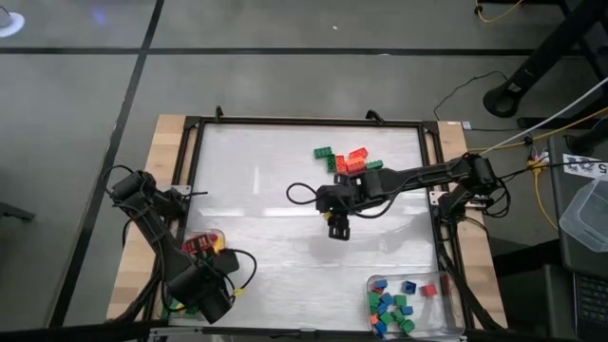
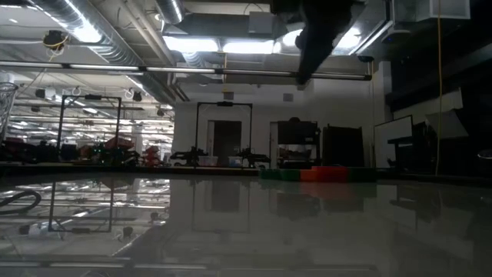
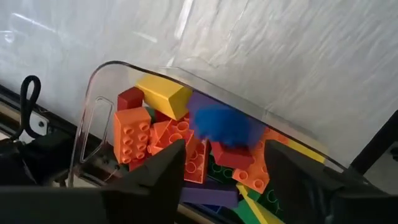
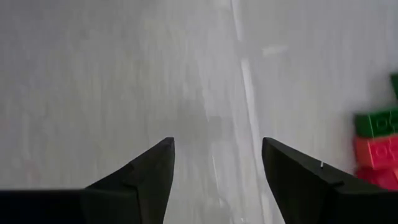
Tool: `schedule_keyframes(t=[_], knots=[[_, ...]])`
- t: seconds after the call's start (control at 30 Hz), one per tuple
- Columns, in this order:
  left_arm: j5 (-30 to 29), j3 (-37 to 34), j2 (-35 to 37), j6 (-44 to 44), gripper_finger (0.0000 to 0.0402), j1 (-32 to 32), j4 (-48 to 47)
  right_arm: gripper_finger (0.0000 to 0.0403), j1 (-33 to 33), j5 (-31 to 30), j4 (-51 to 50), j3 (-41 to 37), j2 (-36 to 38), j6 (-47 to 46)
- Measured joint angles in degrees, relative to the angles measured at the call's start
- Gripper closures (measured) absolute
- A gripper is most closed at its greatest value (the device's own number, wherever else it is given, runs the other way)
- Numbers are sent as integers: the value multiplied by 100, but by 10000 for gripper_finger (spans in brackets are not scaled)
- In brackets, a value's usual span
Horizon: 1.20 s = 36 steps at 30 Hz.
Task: Sort blocks by size
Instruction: Put the small blue game piece into the right transparent bin
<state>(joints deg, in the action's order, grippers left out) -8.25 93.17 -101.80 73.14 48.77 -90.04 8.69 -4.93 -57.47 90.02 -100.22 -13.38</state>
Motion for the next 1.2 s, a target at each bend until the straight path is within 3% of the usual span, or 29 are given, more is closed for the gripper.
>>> schedule_keyframes(t=[0.27,0.43,0.53,0.63,0.8,0.97,1.1,1.2], knots=[[-204,2,0,-379,179,-2,2,166,303,-68,-1146,0,20,-298],[-1707,2,0,-773,179,-19,4,166,943,-206,-2072,0,42,-891],[-2591,2,0,-1046,178,-102,2,166,1397,-648,-2669,0,52,-1754],[-3095,2,0,-1395,178,-207,19,166,1842,-879,-3315,-36,61,-2868],[-3243,2,0,-2091,178,-430,141,166,2491,-490,-2818,-564,470,-3807],[-3245,2,15,-2766,192,-685,313,166,2902,-668,-2789,-1108,818,-4677],[-3242,2,134,-3348,207,-939,533,166,2820,-1150,-2789,-1365,1115,-4705],[-3213,2,285,-3813,216,-1164,673,166,2445,-1401,-2760,-1453,1429,-4222]])
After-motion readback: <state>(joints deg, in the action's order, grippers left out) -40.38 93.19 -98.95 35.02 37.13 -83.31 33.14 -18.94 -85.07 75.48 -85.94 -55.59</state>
